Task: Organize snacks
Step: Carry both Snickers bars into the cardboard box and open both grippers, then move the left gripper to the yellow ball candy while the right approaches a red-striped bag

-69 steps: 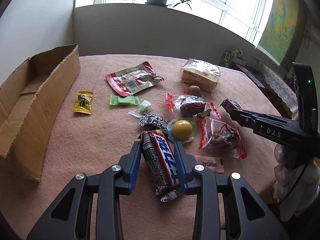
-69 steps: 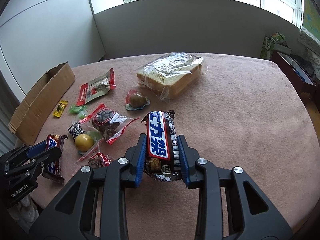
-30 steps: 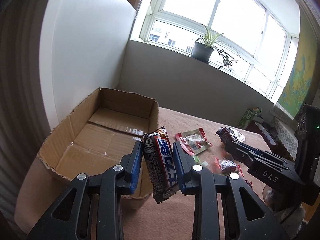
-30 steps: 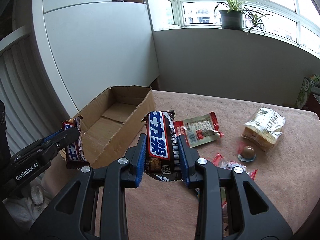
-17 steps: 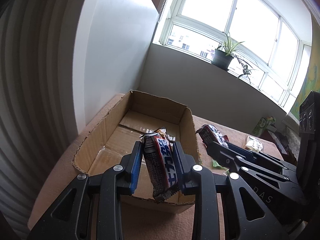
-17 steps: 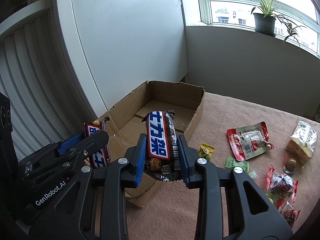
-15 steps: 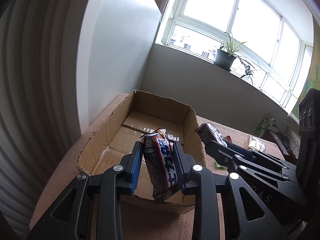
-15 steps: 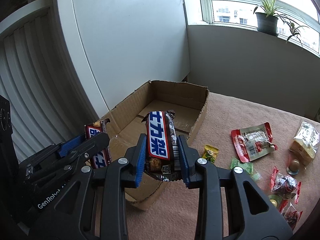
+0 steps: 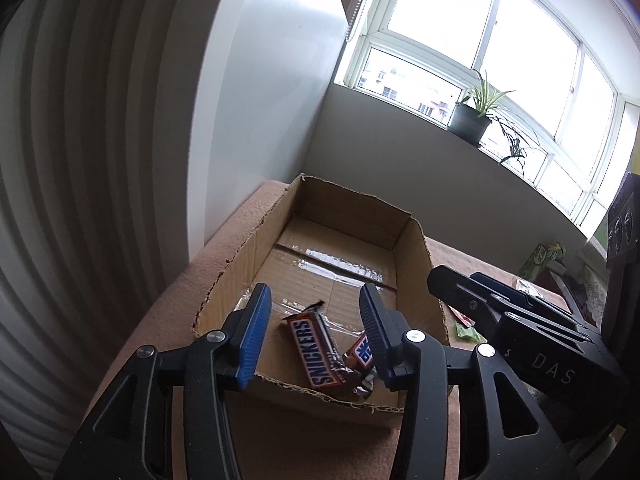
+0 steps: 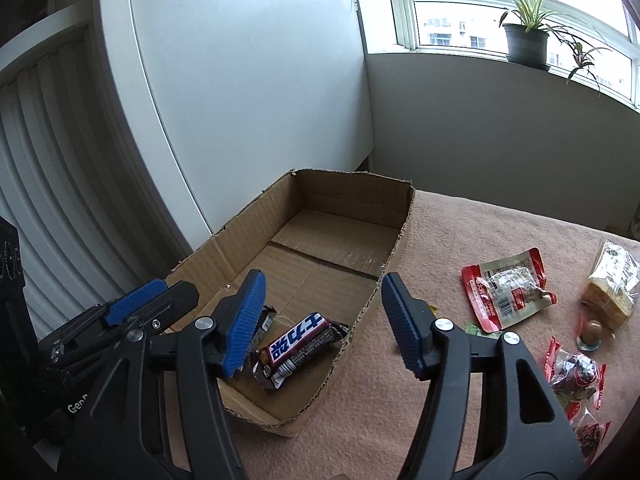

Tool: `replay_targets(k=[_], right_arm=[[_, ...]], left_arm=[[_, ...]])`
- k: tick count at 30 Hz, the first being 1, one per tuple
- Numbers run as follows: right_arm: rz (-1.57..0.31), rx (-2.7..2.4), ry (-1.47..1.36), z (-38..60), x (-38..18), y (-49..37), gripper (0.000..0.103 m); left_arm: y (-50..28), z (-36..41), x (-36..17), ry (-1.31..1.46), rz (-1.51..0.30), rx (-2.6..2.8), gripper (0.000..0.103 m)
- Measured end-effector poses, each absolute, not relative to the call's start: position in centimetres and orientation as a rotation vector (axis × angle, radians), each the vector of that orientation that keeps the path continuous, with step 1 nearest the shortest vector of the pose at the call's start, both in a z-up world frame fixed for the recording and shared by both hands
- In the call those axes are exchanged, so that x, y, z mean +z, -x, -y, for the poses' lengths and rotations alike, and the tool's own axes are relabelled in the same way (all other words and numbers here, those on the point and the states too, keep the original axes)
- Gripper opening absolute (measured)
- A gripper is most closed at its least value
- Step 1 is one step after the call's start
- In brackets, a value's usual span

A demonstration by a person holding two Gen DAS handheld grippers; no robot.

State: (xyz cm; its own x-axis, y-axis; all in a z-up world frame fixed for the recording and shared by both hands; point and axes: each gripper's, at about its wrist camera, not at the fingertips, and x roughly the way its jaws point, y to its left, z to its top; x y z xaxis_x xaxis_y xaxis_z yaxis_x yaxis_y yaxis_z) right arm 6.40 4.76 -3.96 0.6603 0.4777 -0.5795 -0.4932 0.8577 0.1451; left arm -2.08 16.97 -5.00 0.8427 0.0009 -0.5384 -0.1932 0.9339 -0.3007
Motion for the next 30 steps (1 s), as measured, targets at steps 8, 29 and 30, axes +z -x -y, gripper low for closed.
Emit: replay_targets(k=[8, 29, 30], right_arm=[[-0.641, 0.498, 0.062, -1.7, -3.9, -6.1, 0.063], [-0.680, 0.295, 0.156, 15.9, -6.7, -3.7, 0.074], [-0.687, 0.298, 0.153, 16.5, -7.0, -3.7, 0.074]], left_arm=[[2.3, -16.4, -4.7, 0.356, -0.556, 0.088, 0.045], [0.7, -5.0, -5.4, 0.212, -0.645, -0.119, 0.059], [0.5, -4.4, -5.6, 0.209, -0.658, -0.136, 0.059]])
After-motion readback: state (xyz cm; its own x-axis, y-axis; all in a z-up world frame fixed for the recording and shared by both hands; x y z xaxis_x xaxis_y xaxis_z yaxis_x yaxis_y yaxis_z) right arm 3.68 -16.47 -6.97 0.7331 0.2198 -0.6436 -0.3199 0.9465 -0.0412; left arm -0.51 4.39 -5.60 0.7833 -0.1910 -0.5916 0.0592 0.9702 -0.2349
